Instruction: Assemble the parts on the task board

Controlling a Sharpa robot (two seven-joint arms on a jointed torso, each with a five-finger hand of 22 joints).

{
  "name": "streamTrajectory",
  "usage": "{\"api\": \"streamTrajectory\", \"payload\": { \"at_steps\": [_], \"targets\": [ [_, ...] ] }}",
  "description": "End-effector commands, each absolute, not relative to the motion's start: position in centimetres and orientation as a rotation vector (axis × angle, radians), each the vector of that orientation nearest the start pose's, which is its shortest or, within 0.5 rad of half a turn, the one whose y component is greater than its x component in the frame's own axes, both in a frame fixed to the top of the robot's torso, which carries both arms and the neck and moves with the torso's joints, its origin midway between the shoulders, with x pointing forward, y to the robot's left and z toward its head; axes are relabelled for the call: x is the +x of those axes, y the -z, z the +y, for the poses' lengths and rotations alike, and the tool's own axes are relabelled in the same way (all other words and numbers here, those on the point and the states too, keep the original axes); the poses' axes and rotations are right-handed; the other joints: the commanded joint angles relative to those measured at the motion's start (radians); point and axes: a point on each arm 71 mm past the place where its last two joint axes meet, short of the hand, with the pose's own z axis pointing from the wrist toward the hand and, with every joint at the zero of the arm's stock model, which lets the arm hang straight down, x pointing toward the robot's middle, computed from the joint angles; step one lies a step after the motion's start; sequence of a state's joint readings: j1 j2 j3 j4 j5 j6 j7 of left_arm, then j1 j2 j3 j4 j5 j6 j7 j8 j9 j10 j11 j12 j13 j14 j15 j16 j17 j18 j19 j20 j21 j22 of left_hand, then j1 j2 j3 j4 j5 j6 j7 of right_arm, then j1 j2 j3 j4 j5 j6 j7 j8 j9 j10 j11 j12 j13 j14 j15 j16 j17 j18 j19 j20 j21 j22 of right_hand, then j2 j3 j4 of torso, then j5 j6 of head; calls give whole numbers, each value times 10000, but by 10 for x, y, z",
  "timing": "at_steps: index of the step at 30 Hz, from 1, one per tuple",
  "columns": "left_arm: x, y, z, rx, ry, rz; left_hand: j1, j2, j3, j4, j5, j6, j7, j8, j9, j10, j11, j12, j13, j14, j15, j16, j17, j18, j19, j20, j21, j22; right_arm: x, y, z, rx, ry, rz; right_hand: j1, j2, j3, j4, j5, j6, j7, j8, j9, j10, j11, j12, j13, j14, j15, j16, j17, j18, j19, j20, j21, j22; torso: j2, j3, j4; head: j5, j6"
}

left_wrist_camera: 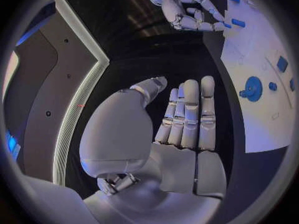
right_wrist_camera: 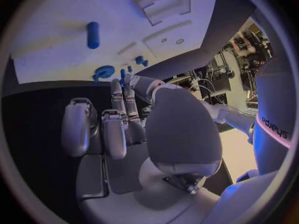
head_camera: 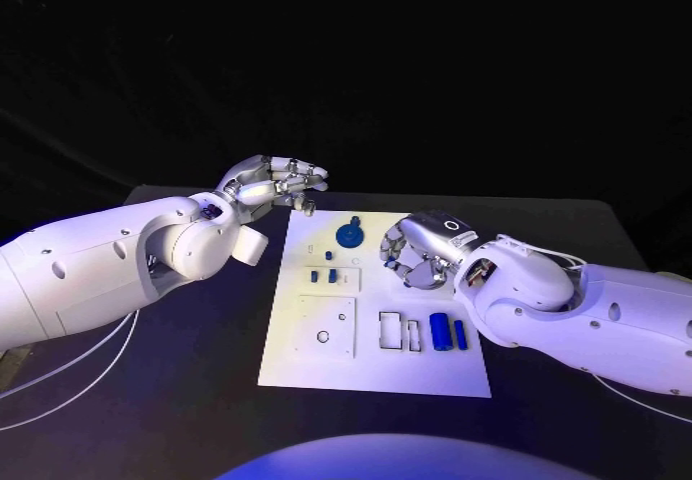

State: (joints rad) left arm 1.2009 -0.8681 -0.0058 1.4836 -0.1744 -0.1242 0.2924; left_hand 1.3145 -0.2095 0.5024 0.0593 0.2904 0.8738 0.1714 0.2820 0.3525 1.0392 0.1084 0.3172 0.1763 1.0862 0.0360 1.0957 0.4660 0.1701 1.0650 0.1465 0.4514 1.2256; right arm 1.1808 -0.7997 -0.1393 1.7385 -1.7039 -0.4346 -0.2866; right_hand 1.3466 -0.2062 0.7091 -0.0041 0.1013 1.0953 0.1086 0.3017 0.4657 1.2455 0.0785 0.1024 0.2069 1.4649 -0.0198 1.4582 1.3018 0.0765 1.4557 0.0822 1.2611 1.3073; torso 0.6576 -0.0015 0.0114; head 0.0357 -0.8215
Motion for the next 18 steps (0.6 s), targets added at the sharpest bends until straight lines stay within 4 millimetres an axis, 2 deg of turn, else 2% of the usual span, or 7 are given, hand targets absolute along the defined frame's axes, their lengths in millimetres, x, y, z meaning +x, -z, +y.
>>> {"api": "streamTrajectory", "payload": {
  "at_steps": [1, 3, 7, 10, 15, 18],
  "targets": [
    [495, 171, 217, -9269, 15942, 15907, -73, -29, 46, -18, 40, -38, 5, -45, -10, -46, 8, 52, -13, -96, 7, -54, -15, 89, -5, -63, -52, -12, 411, 203, -112, -3729, -7368, 15751, -14, 82, 23, -3, -21, 49, 22, 42, 8, 412, -338, 67, -17, 515, -92, 11, -6, -105, -30, -56, -8, 1641, -2, -13, 11, 164, -24],
    [494, 171, 215, -9277, 15953, 15906, -78, -31, 47, -19, 44, -54, 9, -51, -12, -53, 11, 53, -15, -98, 9, -53, -18, 89, -4, -61, -56, -13, 405, 209, -101, -3889, -7655, 15875, -17, 87, 37, -10, -20, 41, 24, 39, 12, 410, -337, 56, -17, 512, -92, 5, -23, -102, -35, -57, -23, 1638, 3, -5, 7, 235, -29],
    [494, 171, 212, -9290, 15988, 15913, -86, -35, 47, -20, 46, -70, 15, -56, -12, -68, 17, 51, -18, -101, 14, -53, -21, 88, -3, -58, -63, -15, 398, 221, -89, -4072, -7994, 16113, -27, 92, 58, -22, -14, 25, 29, 33, 18, 400, -332, 36, -20, 510, -91, -2, -39, -93, -52, -58, -66, 1626, 9, -19, -1, 346, -62],
    [493, 171, 210, -9288, 16020, 15931, -86, -35, 47, -20, 46, -70, 15, -56, -12, -68, 17, 51, -18, -101, 14, -53, -21, 88, -3, -58, -63, -15, 396, 230, -84, -4164, -8098, 16286, -31, 94, 65, -26, -8, 19, 31, 31, 20, 399, -330, 29, -20, 507, -90, -6, -50, -89, -58, -58, -84, 1621, 8, -16, -13, 444, -88],
    [493, 171, 207, -9276, 16078, 15984, -88, -34, 48, -20, 48, -75, 17, -56, -12, -72, 19, 52, -20, -102, 15, -53, -22, 87, -2, -57, -66, -16, 393, 242, -79, -4221, -8182, 16548, -37, 95, 72, -31, -3, 14, 33, 29, 23, 396, -327, 22, -21, 509, -89, -2, -41, -89, -60, -58, -89, 1621, 10, -4, 18, 592, -145],
    [493, 171, 206, -9274, 16092, 16008, -88, -34, 48, -20, 48, -75, 17, -56, -12, -72, 19, 52, -20, -102, 15, -53, -22, 87, -2, -57, -66, -16, 391, 247, -75, -4258, -8240, 16630, -37, 95, 72, -31, -3, 14, 33, 29, 23, 396, -327, 22, -21, 509, -89, -2, -41, -89, -60, -58, -89, 1621, 23, 4, -2, 672, -159]
  ]
}}
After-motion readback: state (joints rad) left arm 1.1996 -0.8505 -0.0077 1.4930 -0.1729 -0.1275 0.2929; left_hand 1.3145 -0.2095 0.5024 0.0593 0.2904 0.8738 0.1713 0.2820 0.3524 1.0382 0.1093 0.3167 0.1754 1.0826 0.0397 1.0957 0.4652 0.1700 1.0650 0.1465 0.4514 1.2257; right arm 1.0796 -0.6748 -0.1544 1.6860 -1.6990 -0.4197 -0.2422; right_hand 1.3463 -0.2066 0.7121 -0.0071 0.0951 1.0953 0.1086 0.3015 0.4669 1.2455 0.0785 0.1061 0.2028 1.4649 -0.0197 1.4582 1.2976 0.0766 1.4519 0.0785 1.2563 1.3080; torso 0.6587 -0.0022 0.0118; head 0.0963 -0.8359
